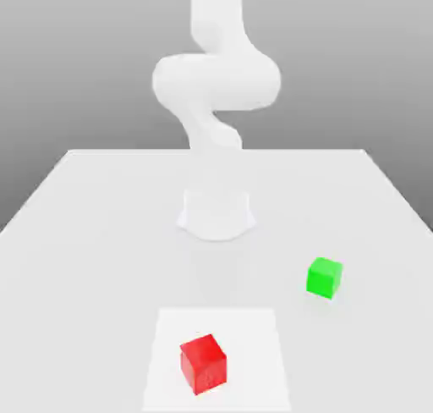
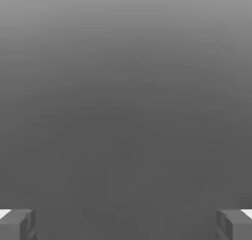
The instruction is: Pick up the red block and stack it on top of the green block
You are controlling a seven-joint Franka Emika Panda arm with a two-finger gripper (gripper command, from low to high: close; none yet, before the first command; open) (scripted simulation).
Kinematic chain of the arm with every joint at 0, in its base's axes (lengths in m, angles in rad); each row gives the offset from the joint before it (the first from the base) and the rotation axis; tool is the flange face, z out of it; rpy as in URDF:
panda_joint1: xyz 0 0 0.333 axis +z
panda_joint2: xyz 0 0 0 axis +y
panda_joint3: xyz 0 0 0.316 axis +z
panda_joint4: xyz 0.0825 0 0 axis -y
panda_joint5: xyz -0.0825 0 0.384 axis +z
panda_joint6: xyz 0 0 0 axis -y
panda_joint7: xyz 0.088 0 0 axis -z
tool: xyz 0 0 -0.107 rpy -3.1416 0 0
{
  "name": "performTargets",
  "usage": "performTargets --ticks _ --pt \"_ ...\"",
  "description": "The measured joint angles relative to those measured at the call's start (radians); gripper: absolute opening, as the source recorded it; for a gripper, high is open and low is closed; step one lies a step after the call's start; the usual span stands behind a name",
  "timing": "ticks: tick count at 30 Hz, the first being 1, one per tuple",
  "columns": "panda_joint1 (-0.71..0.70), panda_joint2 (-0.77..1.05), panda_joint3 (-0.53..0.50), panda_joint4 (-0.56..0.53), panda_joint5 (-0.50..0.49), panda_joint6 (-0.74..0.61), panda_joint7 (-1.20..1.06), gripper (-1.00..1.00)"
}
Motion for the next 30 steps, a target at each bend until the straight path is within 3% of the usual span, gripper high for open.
performTargets --ticks 15,23,28,29,30 --pt "0.091 0.551 -0.109 -0.168 0.056 0.247 -0.353 0.00" --pt "0.087 0.838 -0.116 -0.251 0.052 0.384 -0.507 0.00" --pt "0.053 1.019 -0.072 -0.233 0.103 0.527 -0.557 0.00" --pt "0.048 1.040 -0.065 -0.230 0.110 0.545 -0.563 -1.00" --pt "0.048 1.040 -0.065 -0.230 0.110 0.545 -0.563 -1.00"
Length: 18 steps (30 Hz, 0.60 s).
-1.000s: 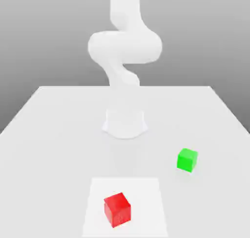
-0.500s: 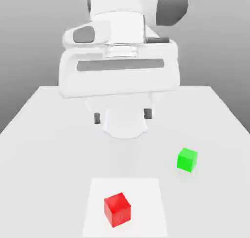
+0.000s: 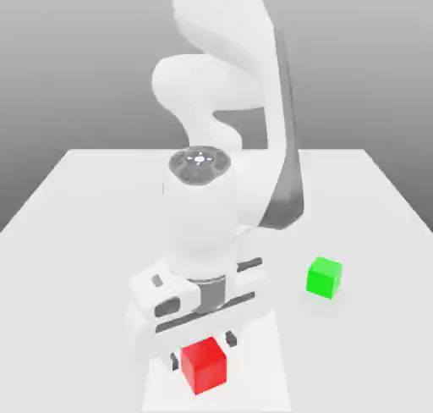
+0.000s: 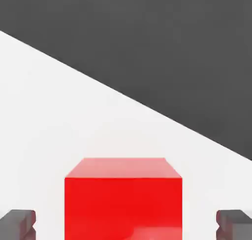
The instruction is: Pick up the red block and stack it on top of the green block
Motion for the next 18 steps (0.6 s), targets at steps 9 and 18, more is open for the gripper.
performTargets --ticks 9,18 --pt "0.015 -0.090 -0.023 -0.014 -0.034 -0.076 0.025 -1.00" --pt "0.275 -0.411 0.101 -0.222 -0.010 -0.190 -0.084 -1.00"
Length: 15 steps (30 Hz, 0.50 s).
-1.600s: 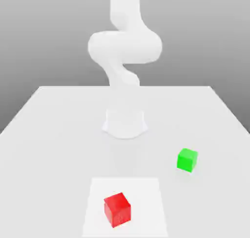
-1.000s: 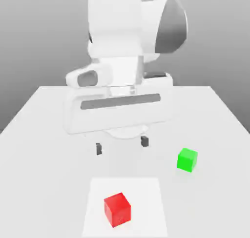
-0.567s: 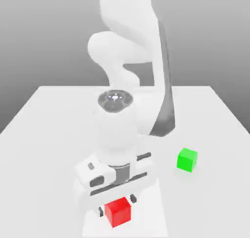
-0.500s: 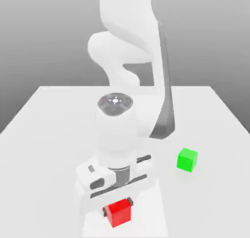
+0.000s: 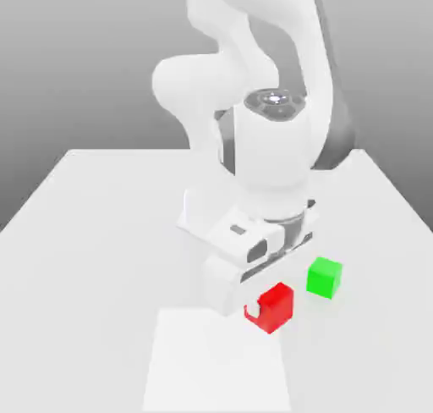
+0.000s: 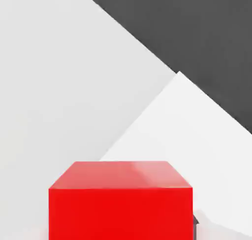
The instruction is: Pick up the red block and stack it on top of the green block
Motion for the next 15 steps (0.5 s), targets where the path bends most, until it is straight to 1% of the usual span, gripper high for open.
performTargets --ticks 7,10,15 --pt "0.230 -0.241 0.136 -0.214 0.020 -0.023 -0.118 -1.00" --pt "0.245 -0.184 0.159 -0.234 0.009 0.053 -0.121 -1.00" --pt "0.223 -0.010 0.171 -0.230 -0.042 0.224 -0.089 -1.00"
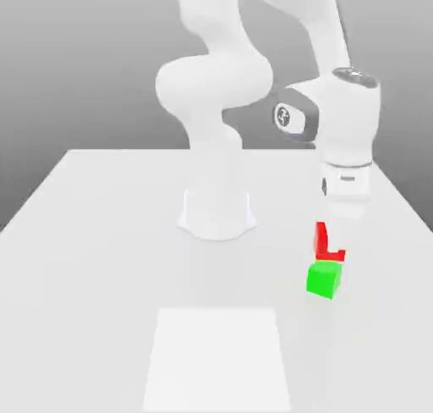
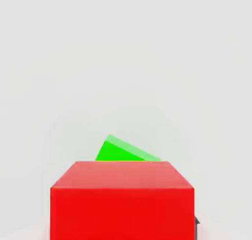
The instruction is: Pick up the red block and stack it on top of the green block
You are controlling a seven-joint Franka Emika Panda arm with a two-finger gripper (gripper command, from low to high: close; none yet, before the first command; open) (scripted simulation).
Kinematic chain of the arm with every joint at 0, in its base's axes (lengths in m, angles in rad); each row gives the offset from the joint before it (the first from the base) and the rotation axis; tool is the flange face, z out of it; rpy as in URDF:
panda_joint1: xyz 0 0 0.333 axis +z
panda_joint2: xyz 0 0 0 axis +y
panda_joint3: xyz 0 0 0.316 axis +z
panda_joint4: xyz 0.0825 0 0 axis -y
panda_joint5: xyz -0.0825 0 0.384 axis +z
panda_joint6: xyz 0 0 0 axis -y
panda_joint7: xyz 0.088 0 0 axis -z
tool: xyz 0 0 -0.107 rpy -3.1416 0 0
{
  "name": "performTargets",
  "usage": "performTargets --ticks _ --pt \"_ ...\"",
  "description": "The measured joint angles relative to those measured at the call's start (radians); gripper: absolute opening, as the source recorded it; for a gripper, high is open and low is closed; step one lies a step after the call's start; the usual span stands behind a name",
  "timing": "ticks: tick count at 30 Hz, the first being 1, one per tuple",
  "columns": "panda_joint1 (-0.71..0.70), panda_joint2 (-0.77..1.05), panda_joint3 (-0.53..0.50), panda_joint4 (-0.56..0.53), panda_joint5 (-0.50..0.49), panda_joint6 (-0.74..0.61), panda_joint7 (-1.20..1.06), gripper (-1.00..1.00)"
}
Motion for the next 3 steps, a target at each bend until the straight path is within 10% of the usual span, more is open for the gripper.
performTargets --ticks 1,3 --pt "-0.005 0.034 -0.001 0.001 -0.019 0.032 0.013 1.00" --pt "-0.005 0.034 -0.001 0.001 -0.019 0.032 0.013 1.00"
